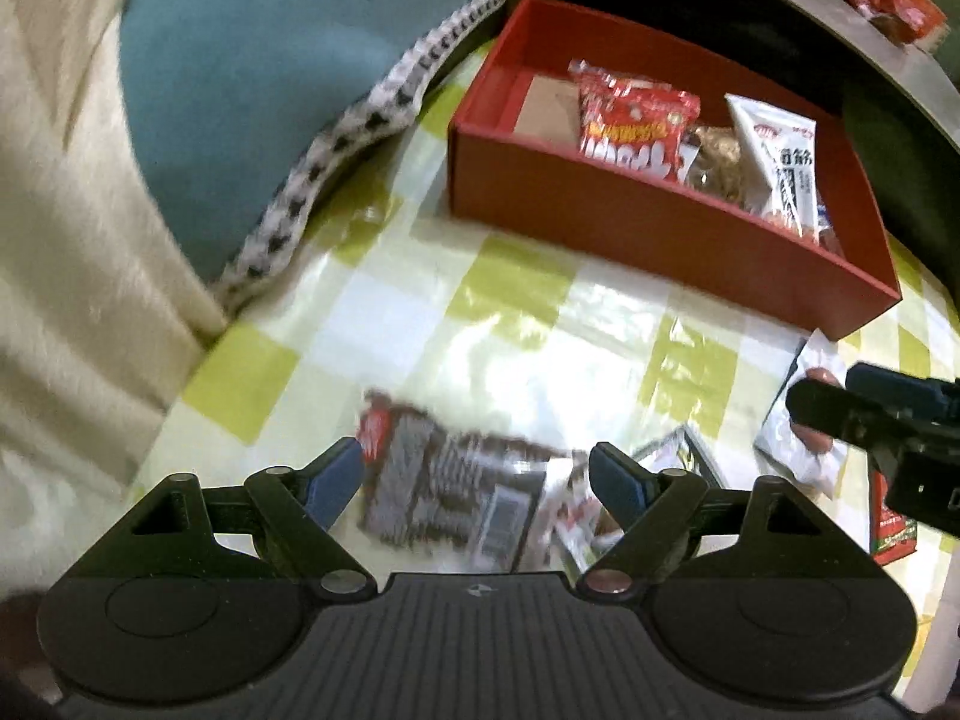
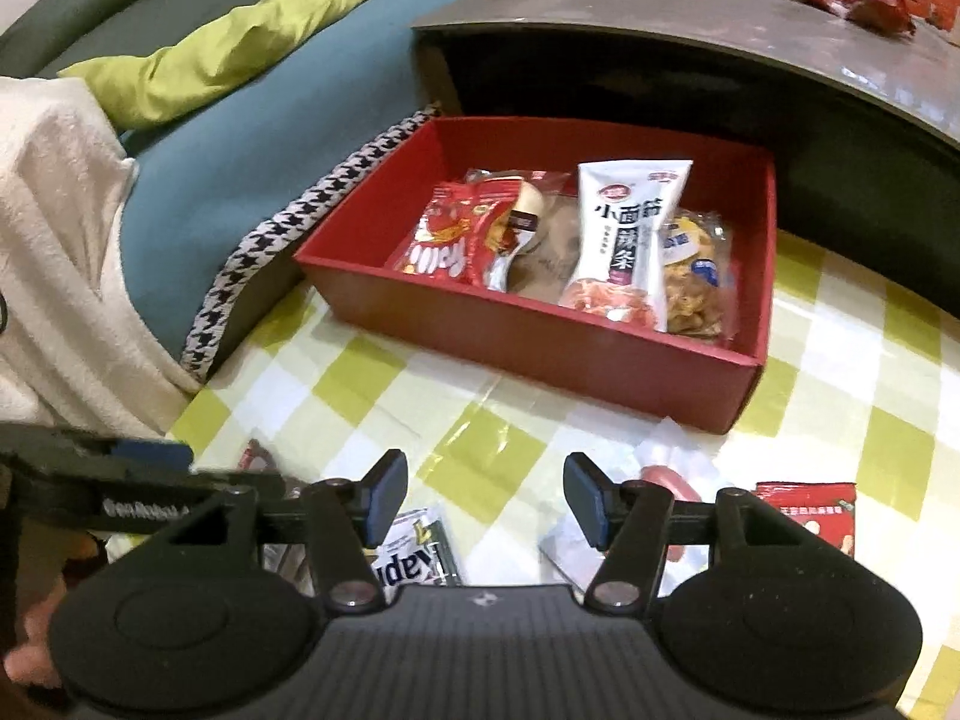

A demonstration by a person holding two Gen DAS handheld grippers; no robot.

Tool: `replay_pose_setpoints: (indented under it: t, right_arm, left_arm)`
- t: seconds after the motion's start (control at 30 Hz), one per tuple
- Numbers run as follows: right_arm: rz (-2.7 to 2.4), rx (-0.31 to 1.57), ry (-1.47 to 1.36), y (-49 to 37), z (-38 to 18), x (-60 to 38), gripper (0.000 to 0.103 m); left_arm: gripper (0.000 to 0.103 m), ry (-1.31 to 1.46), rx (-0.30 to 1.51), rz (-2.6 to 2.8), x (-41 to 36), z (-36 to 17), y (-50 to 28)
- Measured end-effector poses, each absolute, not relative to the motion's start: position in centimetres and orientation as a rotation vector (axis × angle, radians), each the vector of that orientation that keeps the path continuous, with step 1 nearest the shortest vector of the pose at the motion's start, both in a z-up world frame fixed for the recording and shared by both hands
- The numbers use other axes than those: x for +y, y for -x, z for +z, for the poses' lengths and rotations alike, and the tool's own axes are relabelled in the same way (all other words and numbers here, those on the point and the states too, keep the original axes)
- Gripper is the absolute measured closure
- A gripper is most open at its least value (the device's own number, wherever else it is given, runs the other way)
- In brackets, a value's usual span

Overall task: Organize snacks
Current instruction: 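Move the left gripper over the brown jerky bag while the right gripper approaches the Kapron wafer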

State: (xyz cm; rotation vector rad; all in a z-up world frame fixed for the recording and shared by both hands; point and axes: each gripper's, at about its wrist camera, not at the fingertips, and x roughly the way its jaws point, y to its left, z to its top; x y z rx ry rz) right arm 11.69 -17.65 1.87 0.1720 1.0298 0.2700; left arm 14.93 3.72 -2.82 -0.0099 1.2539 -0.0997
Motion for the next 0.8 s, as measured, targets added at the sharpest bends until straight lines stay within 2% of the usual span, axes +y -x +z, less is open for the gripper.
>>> replay_pose_setpoints:
  t: [0.63,0.8]
  right_arm:
    - [0.313,1.025,-0.207,-11.4,2.4,-18.3,0.033]
    - [0.322,1.032,-0.230,-11.7,2.1,-18.6,0.032]
  left_arm:
    - [0.017,0.364,1.336,0.228,4.3,-6.5,-16.7]
    - [0.008,0.408,1.337,0.336,4.5,-7.4,-16.5]
